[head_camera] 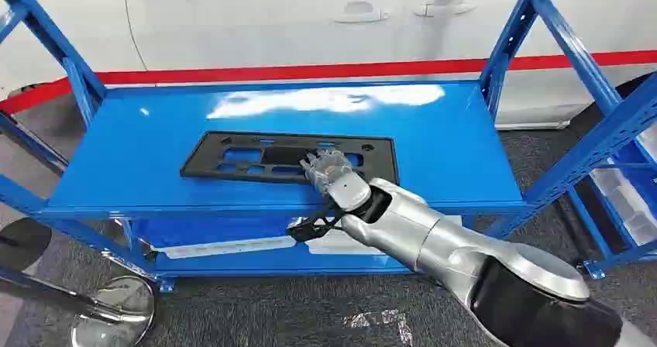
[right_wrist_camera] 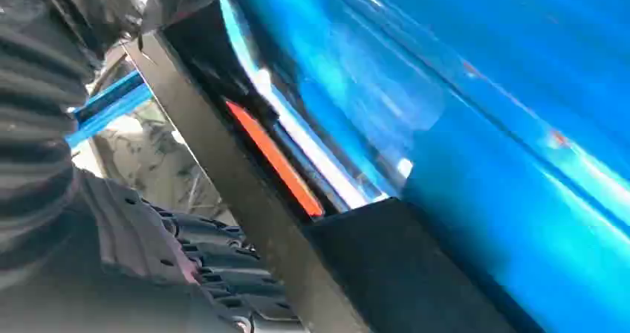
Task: Take the parts from the cabinet and place them on the table.
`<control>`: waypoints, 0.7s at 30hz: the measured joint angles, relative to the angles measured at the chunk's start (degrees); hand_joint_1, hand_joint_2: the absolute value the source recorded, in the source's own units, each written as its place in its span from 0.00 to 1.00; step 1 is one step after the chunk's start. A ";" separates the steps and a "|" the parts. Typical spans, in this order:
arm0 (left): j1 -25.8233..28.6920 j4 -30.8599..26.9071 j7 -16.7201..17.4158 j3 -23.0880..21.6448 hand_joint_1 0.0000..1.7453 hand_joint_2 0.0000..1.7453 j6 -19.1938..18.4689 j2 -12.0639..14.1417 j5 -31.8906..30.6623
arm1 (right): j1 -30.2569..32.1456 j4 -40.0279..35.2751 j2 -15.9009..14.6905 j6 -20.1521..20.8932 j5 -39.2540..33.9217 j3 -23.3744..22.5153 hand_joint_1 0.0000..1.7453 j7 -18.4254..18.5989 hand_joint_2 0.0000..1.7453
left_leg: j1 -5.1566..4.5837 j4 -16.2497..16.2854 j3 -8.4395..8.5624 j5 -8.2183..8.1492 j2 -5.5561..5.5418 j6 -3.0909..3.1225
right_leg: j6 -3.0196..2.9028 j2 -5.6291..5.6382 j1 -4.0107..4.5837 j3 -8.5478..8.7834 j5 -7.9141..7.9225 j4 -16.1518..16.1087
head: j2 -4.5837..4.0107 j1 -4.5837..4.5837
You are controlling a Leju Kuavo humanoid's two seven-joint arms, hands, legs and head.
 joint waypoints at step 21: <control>0.06 0.00 -6.34 -0.07 0.00 1.00 -5.01 0.02 2.16 | -0.58 1.27 -0.22 -6.73 -0.98 1.11 1.00 0.44 1.00 | 0.05 -1.12 0.14 1.36 0.45 1.69 | 1.90 0.02 0.15 -5.67 -7.55 13.96 | 0.00 0.00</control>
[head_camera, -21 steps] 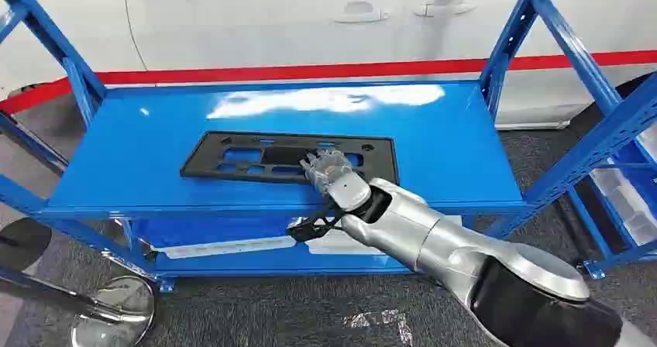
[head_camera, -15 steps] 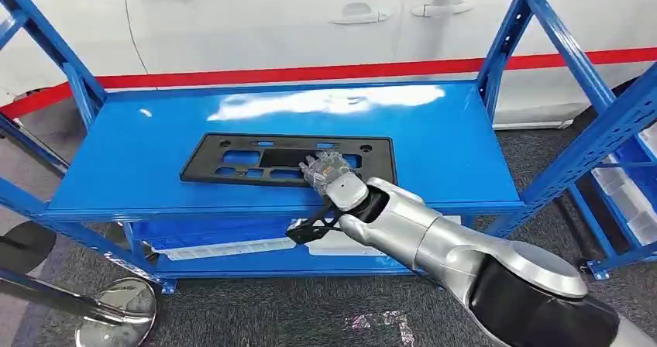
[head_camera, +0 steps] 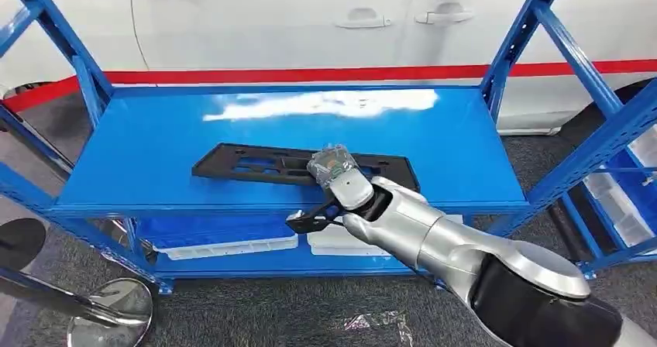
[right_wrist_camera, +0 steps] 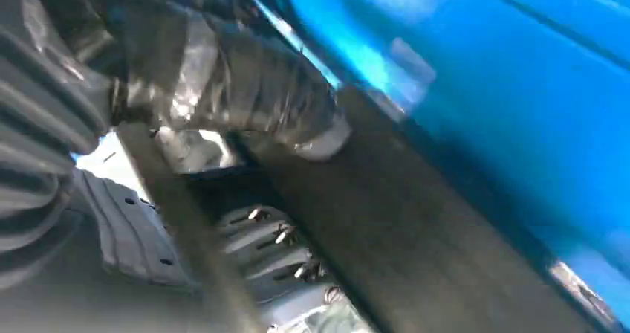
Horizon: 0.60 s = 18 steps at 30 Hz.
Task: Take the parts from the cabinet and place them on the table.
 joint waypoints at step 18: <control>0.20 0.09 -1.38 -0.02 0.00 1.00 -0.26 0.48 0.94 | 0.21 -1.18 -0.42 -4.96 1.33 0.00 1.00 0.37 1.00 | 0.73 14.64 -6.96 -5.80 -0.12 -3.21 | -2.78 -0.08 -0.14 7.15 7.54 -15.18 | 0.00 -0.39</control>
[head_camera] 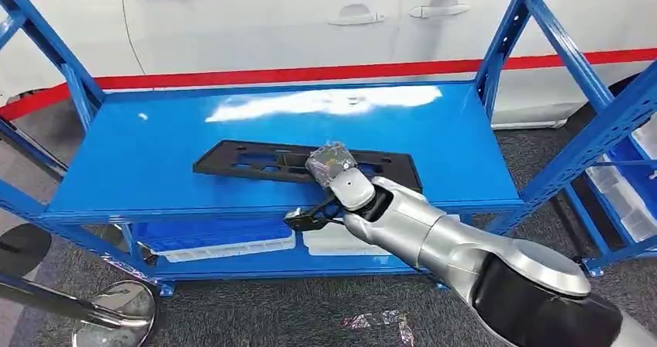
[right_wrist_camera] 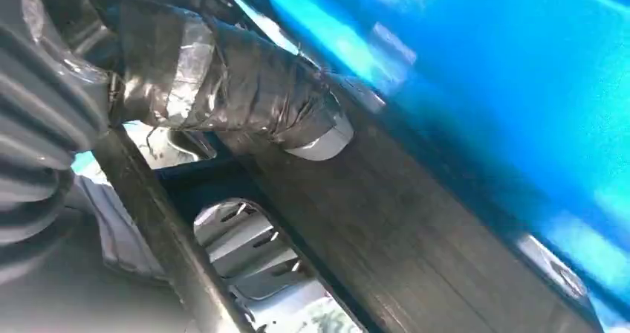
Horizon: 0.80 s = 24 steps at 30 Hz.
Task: Take the parts from the cabinet and place them on the table.
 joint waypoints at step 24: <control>-0.13 0.04 1.22 0.02 0.00 1.00 4.07 -0.13 1.51 | 3.32 -15.48 -2.95 -21.36 0.42 -7.74 1.00 -1.57 1.00 | -0.38 -13.10 6.95 3.10 -0.20 1.01 | 0.47 0.16 0.20 -1.40 0.57 0.46 | 0.00 -0.07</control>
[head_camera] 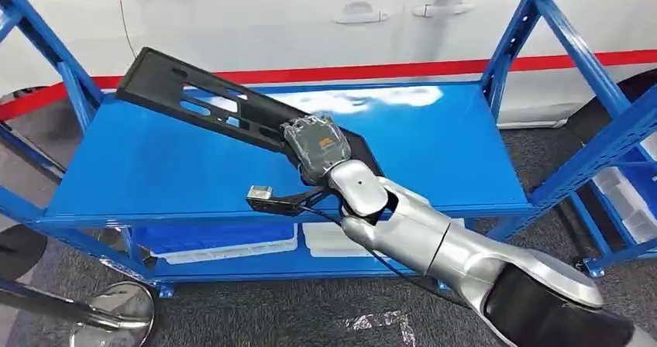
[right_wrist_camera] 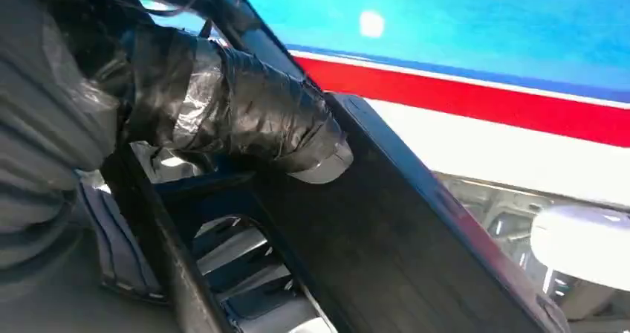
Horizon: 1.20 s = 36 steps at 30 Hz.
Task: Take the parts from the cabinet and place them on the table.
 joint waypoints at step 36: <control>-0.11 0.31 5.92 -0.02 0.00 1.00 4.26 -1.14 3.34 | 5.79 -14.10 2.10 -18.14 -81.42 -10.67 1.00 -27.63 1.00 | 0.08 16.92 -7.74 -8.15 0.23 -1.17 | -1.30 -0.47 0.41 -0.69 0.64 0.53 | 0.00 -0.17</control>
